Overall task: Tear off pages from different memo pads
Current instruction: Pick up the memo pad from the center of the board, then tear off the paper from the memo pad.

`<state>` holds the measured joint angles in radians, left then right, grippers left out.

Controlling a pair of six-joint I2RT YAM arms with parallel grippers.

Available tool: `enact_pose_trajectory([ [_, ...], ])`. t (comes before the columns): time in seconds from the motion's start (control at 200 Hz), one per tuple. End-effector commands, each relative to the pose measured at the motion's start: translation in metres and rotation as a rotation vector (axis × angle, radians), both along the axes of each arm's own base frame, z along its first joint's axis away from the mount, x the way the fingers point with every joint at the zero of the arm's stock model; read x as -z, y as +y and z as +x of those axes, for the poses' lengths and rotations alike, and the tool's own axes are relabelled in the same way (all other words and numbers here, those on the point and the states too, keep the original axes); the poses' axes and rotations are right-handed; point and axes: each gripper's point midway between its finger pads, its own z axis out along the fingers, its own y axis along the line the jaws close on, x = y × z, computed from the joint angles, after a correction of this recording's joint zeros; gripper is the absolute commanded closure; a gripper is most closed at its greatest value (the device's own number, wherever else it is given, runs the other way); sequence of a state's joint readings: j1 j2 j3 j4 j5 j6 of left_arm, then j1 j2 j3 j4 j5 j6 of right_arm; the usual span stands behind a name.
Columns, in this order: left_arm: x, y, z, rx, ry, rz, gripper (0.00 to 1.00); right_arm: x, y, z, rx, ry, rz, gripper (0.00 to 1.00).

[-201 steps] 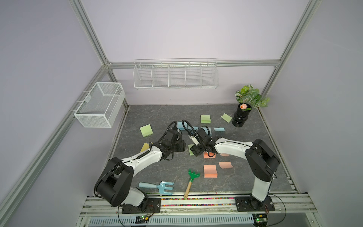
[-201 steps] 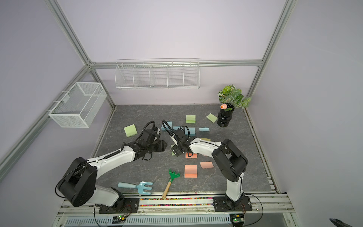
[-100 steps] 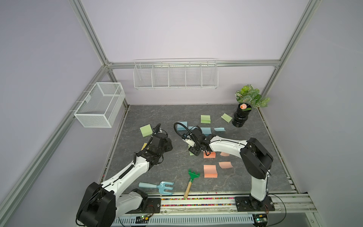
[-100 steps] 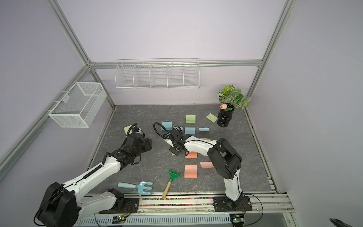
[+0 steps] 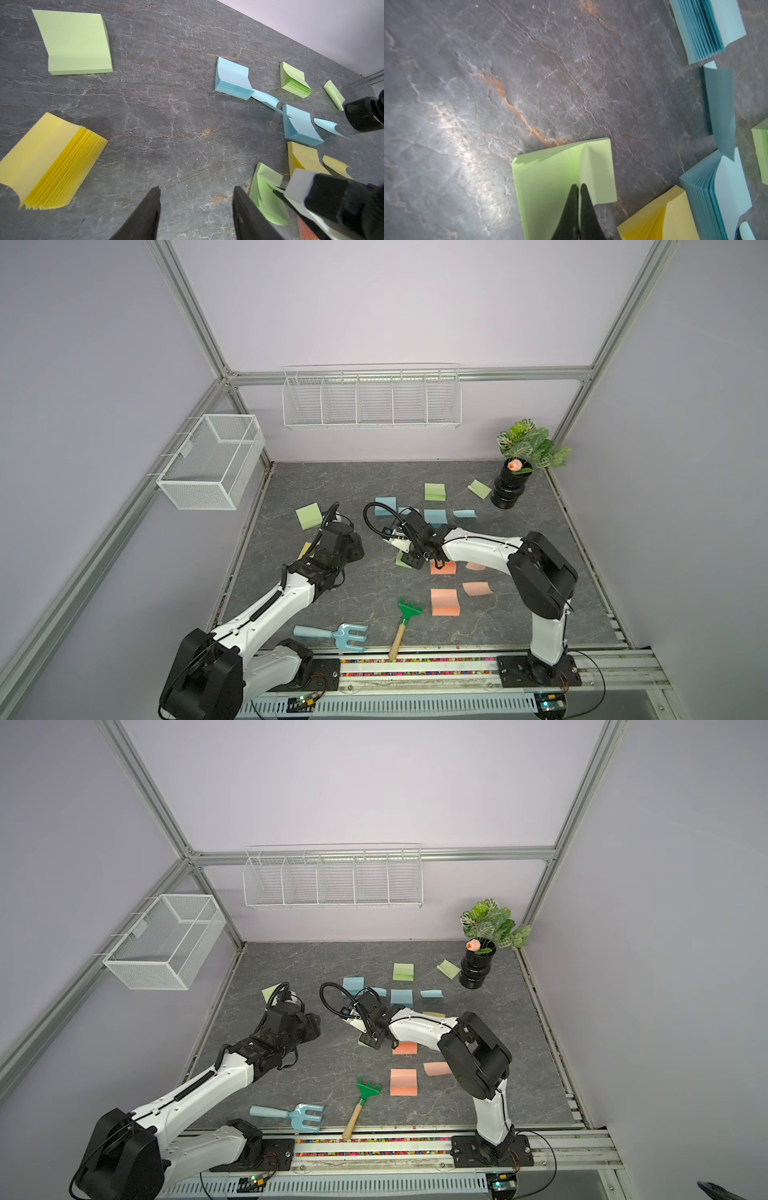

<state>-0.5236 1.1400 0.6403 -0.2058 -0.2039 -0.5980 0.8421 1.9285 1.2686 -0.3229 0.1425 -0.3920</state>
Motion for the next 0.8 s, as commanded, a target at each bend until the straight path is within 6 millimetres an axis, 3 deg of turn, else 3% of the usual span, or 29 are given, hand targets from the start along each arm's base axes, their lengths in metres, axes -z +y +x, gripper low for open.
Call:
enact_pose_trajectory([
  [0.0,0.0,-0.006,0.0,0.028,-0.016,-0.029,0.43,-0.028,0.006,-0.012,-0.101,-0.026,0.073,0.94],
  [0.19,-0.017,-0.046,-0.006,0.233,-0.081,-0.169,0.43,-0.083,0.008,-0.035,-0.296,-0.084,0.19,0.94],
  [0.395,-0.058,-0.071,-0.03,0.424,-0.248,-0.313,0.42,-0.142,0.005,-0.056,-0.392,-0.093,0.291,0.93],
  [0.6,-0.089,-0.088,-0.058,0.574,-0.384,-0.383,0.41,-0.176,0.004,-0.073,-0.443,-0.09,0.358,0.94],
  [0.795,-0.1,-0.105,-0.077,0.692,-0.423,-0.436,0.4,-0.196,0.002,-0.081,-0.462,-0.139,0.417,0.93],
])
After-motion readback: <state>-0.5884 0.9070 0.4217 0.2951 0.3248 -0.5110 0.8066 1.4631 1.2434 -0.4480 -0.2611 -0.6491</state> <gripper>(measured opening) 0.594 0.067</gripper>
